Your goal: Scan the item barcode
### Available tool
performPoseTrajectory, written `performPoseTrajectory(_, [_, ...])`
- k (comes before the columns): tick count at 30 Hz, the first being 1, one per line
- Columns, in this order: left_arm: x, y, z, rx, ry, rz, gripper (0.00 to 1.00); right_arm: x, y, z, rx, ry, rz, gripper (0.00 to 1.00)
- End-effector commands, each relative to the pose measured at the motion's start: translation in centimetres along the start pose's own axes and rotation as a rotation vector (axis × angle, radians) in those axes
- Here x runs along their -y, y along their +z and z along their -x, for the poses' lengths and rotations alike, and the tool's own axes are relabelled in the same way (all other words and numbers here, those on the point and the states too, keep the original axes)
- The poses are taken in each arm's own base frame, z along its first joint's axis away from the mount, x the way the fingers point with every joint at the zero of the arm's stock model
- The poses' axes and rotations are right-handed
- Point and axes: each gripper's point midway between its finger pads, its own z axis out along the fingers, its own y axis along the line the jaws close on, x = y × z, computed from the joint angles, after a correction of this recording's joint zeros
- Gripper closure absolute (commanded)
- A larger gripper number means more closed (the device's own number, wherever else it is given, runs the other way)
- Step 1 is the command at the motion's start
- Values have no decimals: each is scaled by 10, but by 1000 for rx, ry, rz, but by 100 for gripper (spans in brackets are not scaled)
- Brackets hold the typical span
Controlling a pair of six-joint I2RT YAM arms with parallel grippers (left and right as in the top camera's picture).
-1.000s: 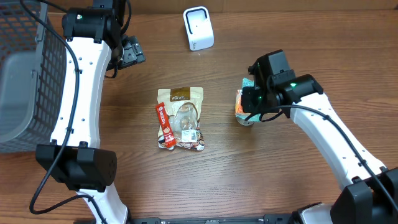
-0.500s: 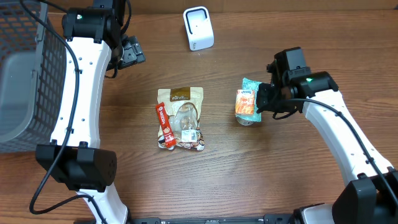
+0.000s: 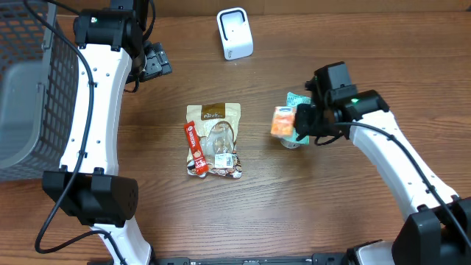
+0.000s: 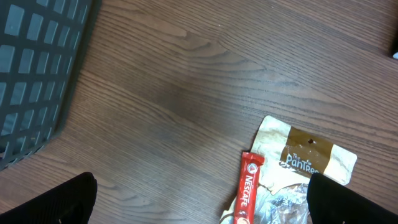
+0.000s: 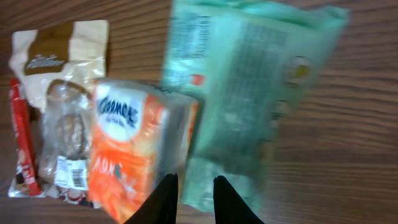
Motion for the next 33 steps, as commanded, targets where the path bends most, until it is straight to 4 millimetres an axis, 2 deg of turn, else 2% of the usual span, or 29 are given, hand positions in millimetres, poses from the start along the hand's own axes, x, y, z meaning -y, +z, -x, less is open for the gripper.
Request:
performPoseTrajectory(1, [-1, -4, 0, 11, -7, -3, 0, -20, -1, -3, 3, -43, 60, 79])
performPoseTrajectory(7, [-1, -4, 0, 11, -7, -3, 0, -17, -2, 1, 22, -47, 33, 79])
performPoseTrajectory(12, [-1, -4, 0, 11, -7, -3, 1, -17, -21, 17, 60, -48, 35, 78])
performPoseTrajectory(14, [-1, -4, 0, 11, -7, -3, 0, -17, -36, 28, 93, -63, 28, 73])
performPoseTrajectory(17, [-1, -4, 0, 11, -7, -3, 0, -11, -43, 35, 111, -48, 16, 59])
performPoseTrajectory(18, [-1, -4, 0, 11, -7, -3, 0, -6, -43, 36, 113, -37, 3, 55])
performPoseTrajectory(23, [-1, -4, 0, 11, -7, -3, 1, 20, -39, 29, 73, 66, -35, 52])
performPoseTrajectory(28, [-1, -4, 0, 11, -7, -3, 0, 27, -29, 20, 47, 81, -44, 51])
performPoseTrajectory(33, [-1, -4, 0, 11, -7, -3, 0, 30, -17, 19, 60, 81, -40, 51])
